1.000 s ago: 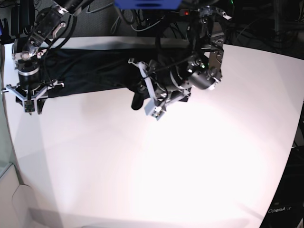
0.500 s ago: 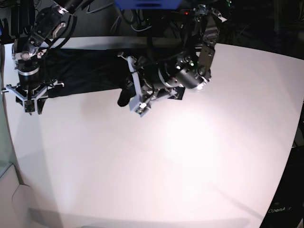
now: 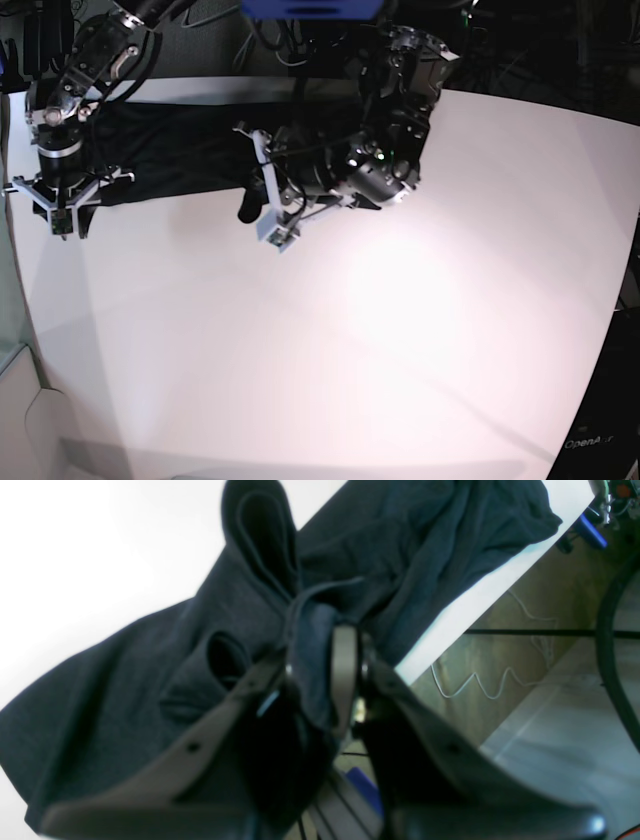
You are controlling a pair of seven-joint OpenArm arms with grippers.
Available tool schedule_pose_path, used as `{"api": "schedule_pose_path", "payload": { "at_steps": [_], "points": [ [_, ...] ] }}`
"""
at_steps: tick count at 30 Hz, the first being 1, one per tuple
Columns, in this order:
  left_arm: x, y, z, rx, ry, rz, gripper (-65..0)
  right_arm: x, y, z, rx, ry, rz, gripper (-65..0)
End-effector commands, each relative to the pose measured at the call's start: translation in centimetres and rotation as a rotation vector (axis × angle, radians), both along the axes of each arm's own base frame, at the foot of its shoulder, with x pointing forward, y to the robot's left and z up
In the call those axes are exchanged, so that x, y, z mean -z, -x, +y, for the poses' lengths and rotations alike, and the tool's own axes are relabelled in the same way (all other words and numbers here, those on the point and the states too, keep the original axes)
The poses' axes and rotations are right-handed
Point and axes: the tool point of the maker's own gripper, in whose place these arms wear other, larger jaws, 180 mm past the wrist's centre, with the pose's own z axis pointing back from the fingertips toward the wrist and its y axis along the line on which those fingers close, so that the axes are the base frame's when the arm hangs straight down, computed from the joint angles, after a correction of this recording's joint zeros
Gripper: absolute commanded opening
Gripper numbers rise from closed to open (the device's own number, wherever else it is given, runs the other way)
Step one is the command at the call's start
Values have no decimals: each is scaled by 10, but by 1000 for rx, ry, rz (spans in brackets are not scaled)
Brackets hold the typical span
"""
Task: Fold the T-shirt properly
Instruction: 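Lay the folded end down with the left gripper and adjust it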
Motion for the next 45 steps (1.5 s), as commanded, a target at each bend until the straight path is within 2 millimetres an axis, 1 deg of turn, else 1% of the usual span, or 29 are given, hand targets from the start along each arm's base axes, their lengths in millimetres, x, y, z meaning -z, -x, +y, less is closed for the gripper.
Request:
{"api": "schedule_pose_path", "payload": {
  "at_steps": [1,5,9,10,11,13,14,16,18,20,23,25,27,28,29,30,32,34,35,39,40,43,45],
  "points": [
    [-13,-6,-8,4,41,-30,-650,-15,-5,-2,-7,17,-53,-472],
    [-21,-11,-13,4,56,-49,-650,-15,-5,-2,-7,17,-53,-472],
    [-22,-11,-14,2,60,-49,-650,-15,-5,-2,-7,17,-53,-472],
    [-24,-11,-15,2,66,-52,-628,-15,-5,-2,-7,17,-53,-472],
    [-25,-11,-16,2,69,-52,-587,-15,-5,-2,-7,17,-53,-472],
    [-27,-10,-18,8,79,-51,-462,-15,-5,-2,-7,17,-53,-472],
    [-28,-7,-23,28,80,-58,-394,-15,-5,-1,-8,17,-53,-472],
    [-34,2,-33,81,83,-82,-302,-15,-5,-1,-8,17,-53,-472],
    [-43,5,-39,106,99,-120,-242,-15,-5,-1,-10,15,-52,-472],
    [-48,2,-39,102,112,-149,-223,-15,-5,-1,-10,15,-52,-472],
    [-52,-5,-37,76,129,-170,-223,-14,-6,0,-11,13,-50,-472],
    [-53,-16,-24,21,127,-180,-224,-14,-5,-1,-10,13,-50,-472],
    [-47,-26,-7,-37,110,-166,-230,-13,-5,0,-10,12,-49,-472],
    [-44,-29,1,-53,98,-165,-246,-13,-5,0,-10,12,-49,-472],
    [-41,-30,7,-57,88,-163,-282,-13,-5,0,-11,12,-49,-472],
    [-39,-30,11,-57,76,-163,-332,-13,-5,0,-11,12,-49,-472],
    [-34,-31,19,-61,54,-162,-462,-14,-6,0,-11,12,-51,-472],
    [-29,-30,23,-63,35,-154,-606,-14,-6,0,-11,12,-51,-472],
    [-22,-28,24,-63,26,-134,-650,-14,-6,-1,-8,12,-54,-472],
    [2,-24,25,-69,1,-65,-650,-15,-7,-1,-8,12,-57,-472],
    [5,-24,26,-84,-1,-52,-650,-15,-7,-1,-8,12,-57,-472],
    [5,-32,29,-168,18,-42,-650,-15,-7,-1,-8,12,-57,-472],
    [6,-35,38,-206,11,-38,-650,-15,-8,0,-10,12,-57,-472]
  ]
}}
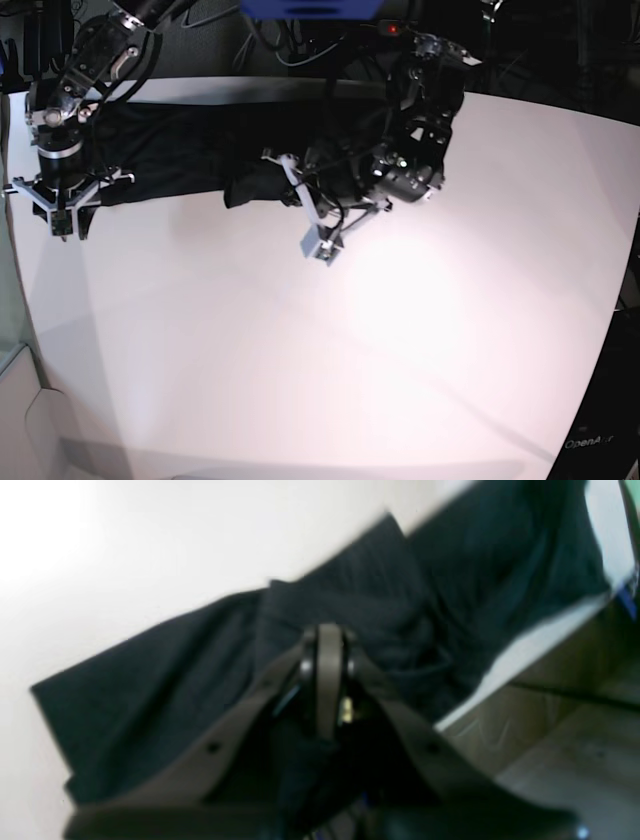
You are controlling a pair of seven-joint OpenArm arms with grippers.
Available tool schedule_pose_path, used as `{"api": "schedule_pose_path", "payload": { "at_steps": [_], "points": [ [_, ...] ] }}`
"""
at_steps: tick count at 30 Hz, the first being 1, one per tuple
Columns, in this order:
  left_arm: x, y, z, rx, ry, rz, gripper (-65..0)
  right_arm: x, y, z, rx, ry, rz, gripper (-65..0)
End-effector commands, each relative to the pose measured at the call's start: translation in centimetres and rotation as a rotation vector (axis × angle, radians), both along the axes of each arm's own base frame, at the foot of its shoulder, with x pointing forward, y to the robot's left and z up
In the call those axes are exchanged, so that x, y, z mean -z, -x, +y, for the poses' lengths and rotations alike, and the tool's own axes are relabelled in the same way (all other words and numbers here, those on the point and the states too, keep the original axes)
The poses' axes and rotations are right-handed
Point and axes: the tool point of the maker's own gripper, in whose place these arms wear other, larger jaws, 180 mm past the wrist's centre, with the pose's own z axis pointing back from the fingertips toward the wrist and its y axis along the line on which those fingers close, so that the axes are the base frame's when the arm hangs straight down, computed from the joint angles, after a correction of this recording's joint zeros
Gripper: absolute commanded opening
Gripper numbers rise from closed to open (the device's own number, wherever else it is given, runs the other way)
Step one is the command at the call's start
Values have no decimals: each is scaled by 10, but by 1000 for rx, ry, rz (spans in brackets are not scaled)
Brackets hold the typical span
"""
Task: Fold the T-shirt properly
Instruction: 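Lay the folded end down with the left gripper and adjust it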
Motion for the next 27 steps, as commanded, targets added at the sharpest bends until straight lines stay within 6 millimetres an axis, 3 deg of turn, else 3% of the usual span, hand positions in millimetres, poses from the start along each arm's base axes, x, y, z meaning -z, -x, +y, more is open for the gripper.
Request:
{"api": "schedule_pose_path", "payload": {
  "at_steps": [1,8,12,19,24,27],
  "points": [
    [-11,-8,-2,-14,23,-29,-650,-14,-7,0,-11,12,-53,-472],
    [-6,-11,11,-66,-12,-19,-650,-14,-7,0,-11,11,-54,-472],
    [0,-14,28,-101,-56,-15,-650,-14,-7,0,-11,11,-54,-472],
    [-13,-30,63,-198,-63,-53,-650,-14,-7,0,-11,10,-55,-472],
    [-3,-27,64,-199,-74,-23,-650,-14,-7,0,-11,10,-55,-472],
    [9,-17,50,-146,-85,11,-650,-14,-7,0,-11,10,-55,-472]
  ]
}}
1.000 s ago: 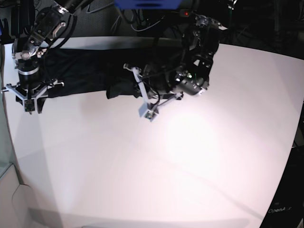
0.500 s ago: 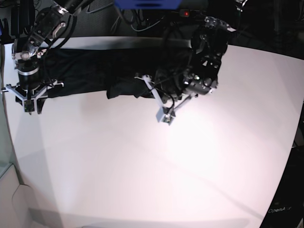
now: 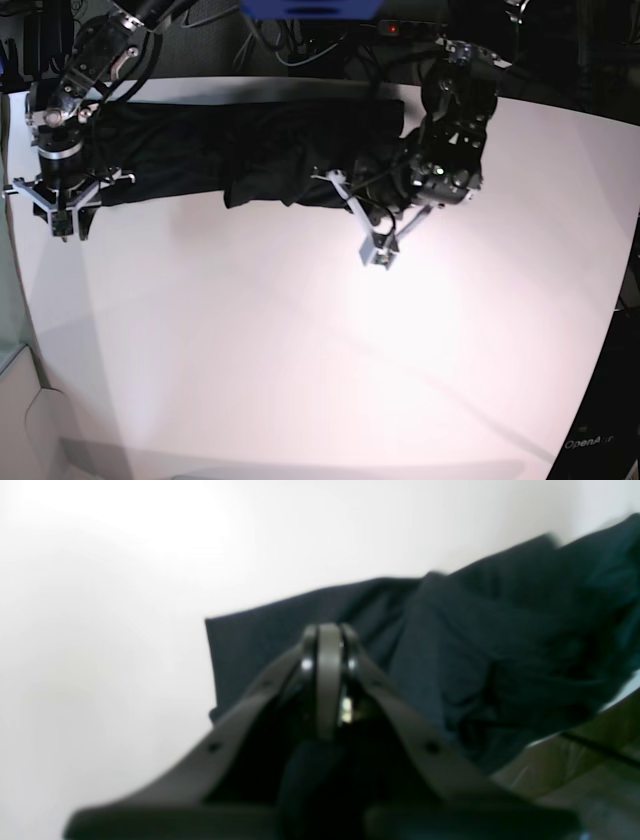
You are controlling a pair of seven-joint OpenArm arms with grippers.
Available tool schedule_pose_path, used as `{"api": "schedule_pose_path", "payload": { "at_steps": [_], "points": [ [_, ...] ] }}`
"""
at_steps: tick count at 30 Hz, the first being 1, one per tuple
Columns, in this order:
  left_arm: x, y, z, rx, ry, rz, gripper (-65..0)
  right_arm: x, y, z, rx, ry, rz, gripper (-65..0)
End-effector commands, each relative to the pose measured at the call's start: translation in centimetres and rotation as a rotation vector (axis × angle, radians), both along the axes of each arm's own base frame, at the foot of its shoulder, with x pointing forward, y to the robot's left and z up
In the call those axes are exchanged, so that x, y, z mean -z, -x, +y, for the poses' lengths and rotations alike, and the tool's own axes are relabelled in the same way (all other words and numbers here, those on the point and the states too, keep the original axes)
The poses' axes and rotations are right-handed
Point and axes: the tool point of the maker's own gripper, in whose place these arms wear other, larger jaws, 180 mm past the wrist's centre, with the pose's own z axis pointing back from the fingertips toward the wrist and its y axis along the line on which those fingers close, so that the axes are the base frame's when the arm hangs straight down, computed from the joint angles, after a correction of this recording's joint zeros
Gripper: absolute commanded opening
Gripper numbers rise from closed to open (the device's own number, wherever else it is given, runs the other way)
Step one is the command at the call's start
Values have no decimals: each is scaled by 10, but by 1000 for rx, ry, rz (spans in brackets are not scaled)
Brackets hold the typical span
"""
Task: Fold the T-shirt properly
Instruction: 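Lay the folded end down with the left gripper and adjust it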
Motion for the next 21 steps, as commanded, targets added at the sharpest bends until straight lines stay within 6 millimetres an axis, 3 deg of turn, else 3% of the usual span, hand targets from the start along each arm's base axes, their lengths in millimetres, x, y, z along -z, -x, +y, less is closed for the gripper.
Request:
{"api": "schedule_pose_path", "payload": {
  "at_steps": [1,7,9,13,16,21],
  "points": [
    [-6,-2,-14,28,26,-13,-650,-14,-6,-1,-9,11,-54,-472],
    [5,38,-57,230,6,54,-650,-14,-6,-2,-7,12,-54,-472],
    [-11,46,-77,340,19,8,-650,-14,-7,-1,-9,12,-54,-472],
    [-60,55,-94,559,93,-179,-650,-14,-7,-1,-9,12,-54,-472],
    [-74,45,-86,559,103,-225,-650,-14,-7,-1,-9,12,-54,-472],
    [-67,24,-53,462,56,-226,-650,-14,-7,-1,-9,12,-54,-472]
  ]
}}
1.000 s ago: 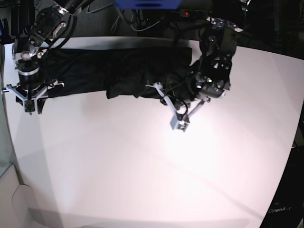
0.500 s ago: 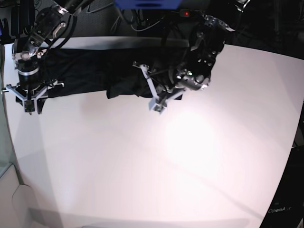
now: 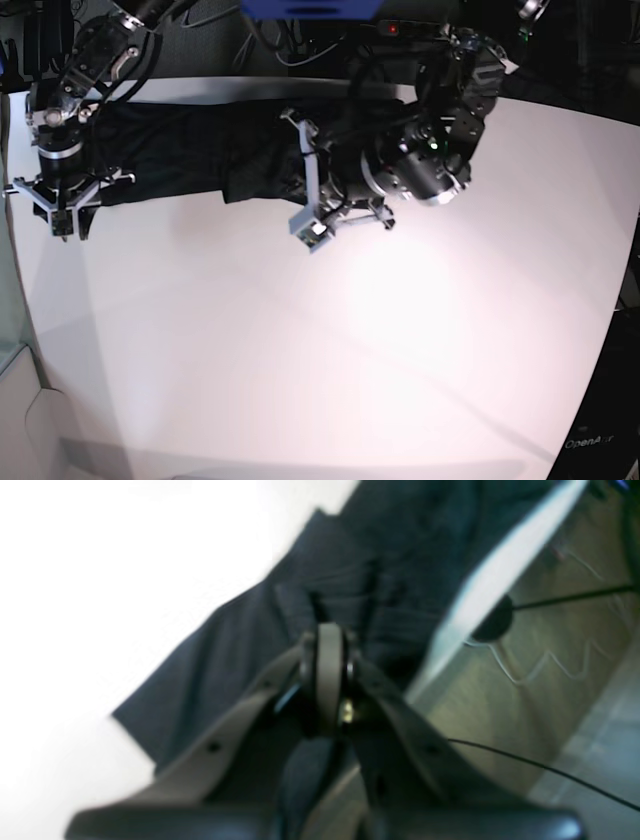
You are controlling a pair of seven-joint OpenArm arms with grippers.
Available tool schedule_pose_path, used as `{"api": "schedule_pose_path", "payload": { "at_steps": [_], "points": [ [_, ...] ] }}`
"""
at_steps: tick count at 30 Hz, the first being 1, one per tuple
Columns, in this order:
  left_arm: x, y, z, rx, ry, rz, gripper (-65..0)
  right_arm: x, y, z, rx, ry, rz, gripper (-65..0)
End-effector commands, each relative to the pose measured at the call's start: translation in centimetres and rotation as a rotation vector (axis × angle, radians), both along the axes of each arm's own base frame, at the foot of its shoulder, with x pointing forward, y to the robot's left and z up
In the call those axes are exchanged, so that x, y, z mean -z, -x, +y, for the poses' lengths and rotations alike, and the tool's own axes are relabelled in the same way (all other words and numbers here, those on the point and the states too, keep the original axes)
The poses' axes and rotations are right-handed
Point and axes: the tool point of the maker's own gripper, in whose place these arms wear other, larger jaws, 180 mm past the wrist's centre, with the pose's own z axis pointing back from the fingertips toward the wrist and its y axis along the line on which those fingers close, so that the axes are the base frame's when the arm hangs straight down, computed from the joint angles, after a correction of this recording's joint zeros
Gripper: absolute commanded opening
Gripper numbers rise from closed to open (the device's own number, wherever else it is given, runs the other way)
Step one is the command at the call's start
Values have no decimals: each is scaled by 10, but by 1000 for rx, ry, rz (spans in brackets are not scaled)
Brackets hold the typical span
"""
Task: Fold the T-shirt properly
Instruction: 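Lay the folded end down with the left gripper and adjust it, then press the folded end flat with the left gripper and pull back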
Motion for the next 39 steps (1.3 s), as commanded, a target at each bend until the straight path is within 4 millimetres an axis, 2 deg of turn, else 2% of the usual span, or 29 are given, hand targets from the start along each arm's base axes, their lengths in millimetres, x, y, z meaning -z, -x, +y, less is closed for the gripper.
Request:
{"api": "schedule_pose_path", "payload": {
  "at_steps": [1,5,8,13,16,19,23,24,27,30,34,39],
  "points": [
    [-3,-8,5,-26,8,-14,-650,-15,-7,-1,-9,13,-58,-472],
    [13,-14,20,-84,-12,34,-650,-15,-7,-1,-9,13,-58,-472],
    [35,-11,21,-89,-37,104,-650,-15,-7,-1,-9,13,-58,-472],
    [61,24,-7,63,-92,182,-650,-15,-7,-1,-9,13,-58,-472],
    [59,48,-29,198,-108,164,-650,-16,-7,-1,-9,13,-59,-472],
    [44,71,-48,308,-79,131,-650,-16,-7,-1,-9,13,-59,-472],
    [19,71,-50,349,-3,112,-650,-20,-12,-1,-9,13,-73,-472],
    [17,72,-49,355,10,122,-650,-20,-12,-1,-9,13,-73,-472],
    [11,56,-39,335,19,117,-650,-20,-12,-1,-9,13,-73,-472],
    [15,26,-17,221,-6,104,-650,-20,-12,-1,-9,13,-73,-472],
    [36,-5,28,30,-47,150,-650,-24,-14,-2,-6,14,-84,-472],
    [72,-11,58,-53,-144,211,-650,-27,-17,-4,-1,16,-95,-472]
  ]
}}
